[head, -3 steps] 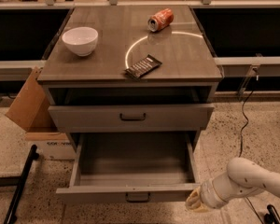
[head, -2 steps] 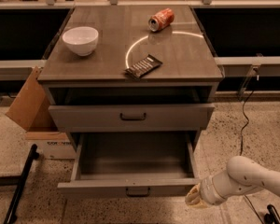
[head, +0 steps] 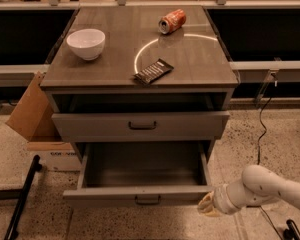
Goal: Close middle drawer
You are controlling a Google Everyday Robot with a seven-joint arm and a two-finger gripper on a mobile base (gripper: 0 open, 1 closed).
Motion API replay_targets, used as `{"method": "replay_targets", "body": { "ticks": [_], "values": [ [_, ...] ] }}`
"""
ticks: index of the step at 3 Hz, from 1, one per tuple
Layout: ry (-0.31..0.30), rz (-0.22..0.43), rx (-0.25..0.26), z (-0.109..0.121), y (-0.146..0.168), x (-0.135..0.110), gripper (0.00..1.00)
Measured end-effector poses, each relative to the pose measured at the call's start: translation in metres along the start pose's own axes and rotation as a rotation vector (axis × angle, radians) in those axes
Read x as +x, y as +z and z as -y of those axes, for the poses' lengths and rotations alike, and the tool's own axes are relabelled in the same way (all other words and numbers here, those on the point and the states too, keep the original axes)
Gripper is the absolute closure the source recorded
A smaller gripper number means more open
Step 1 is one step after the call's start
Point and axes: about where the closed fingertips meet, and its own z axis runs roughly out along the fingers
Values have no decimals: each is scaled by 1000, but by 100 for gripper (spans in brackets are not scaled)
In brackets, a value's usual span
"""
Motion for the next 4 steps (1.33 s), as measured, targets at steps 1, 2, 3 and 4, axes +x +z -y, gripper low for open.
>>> {"method": "replay_targets", "body": {
  "ticks": [1, 2, 3, 4],
  "values": [
    [0, 0, 0, 0, 0, 0, 100],
    [24, 2, 62, 21, 3, 2, 100],
    [37, 7, 96, 34, 4, 1, 100],
    [61, 20, 158, 63, 7, 1, 100]
  ]
}}
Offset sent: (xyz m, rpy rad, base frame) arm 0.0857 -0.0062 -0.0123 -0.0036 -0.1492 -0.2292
